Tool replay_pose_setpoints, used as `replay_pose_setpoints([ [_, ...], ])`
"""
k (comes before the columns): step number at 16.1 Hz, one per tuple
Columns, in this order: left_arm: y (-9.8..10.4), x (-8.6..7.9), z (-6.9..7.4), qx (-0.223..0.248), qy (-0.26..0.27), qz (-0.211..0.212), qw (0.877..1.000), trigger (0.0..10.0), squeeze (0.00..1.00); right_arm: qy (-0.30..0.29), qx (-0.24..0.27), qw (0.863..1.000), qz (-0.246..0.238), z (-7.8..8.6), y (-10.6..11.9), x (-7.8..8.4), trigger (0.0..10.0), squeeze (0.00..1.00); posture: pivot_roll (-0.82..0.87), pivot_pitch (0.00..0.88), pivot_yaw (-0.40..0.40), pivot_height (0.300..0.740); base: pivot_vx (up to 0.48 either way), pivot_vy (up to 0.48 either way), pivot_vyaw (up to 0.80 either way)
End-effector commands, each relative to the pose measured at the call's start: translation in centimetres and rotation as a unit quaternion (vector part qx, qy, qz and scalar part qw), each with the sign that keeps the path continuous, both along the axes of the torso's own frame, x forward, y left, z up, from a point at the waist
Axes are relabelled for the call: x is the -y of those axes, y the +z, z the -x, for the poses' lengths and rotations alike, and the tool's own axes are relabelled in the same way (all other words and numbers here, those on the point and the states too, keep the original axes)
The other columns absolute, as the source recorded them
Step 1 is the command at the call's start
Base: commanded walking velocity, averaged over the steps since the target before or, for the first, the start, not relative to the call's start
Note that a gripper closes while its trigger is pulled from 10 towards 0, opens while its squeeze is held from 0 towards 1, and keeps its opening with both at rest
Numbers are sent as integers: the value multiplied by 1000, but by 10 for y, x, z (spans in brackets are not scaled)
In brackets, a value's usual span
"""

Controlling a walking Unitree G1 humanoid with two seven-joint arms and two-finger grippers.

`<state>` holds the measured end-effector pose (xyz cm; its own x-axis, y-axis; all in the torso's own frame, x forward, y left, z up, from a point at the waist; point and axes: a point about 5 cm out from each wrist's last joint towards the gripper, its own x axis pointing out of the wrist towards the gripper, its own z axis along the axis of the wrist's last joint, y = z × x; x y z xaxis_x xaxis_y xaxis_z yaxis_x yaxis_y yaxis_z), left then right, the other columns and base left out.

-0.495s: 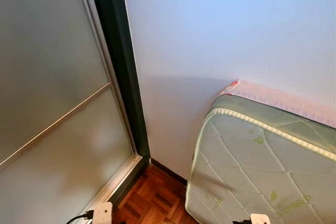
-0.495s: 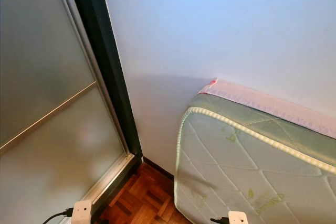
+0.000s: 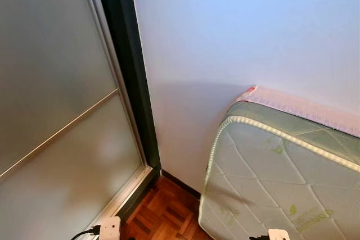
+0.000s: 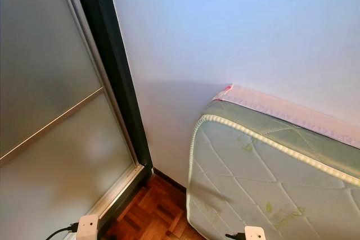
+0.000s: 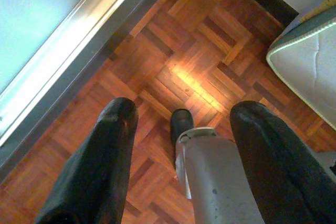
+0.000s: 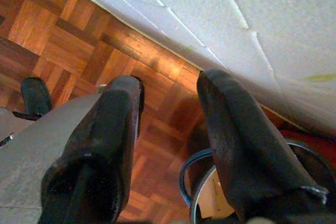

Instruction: Clean up the room

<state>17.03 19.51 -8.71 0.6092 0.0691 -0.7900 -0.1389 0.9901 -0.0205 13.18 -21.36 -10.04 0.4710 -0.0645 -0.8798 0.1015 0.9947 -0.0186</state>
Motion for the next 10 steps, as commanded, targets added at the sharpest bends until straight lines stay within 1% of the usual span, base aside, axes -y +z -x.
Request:
replay_pose_setpoints([
  [1, 12, -34, -15, -8, -18, -27, 999, 10000, 0, 4, 52, 997, -63, -34, 10, -22, 10000, 0, -21, 0, -21, 740, 0, 0, 0],
  [2, 12, -28, -16, -1, -23, -27, 999, 10000, 0, -6, 56, 997, -60, -35, 11, -17, 10000, 0, -16, 0, -28, 740, 0, 0, 0],
  [3, 12, -25, -17, 1, -26, -27, 999, 10000, 0, -8, 58, 996, -60, -36, 12, -16, 10000, 0, -15, 0, -28, 740, 0, 0, 0],
  [10, 10, -22, -15, -4, -39, -28, 999, 10000, 0, -4, 61, 996, -58, -38, 13, -16, 10000, 0, -8, 0, -31, 740, 0, 0, 0],
])
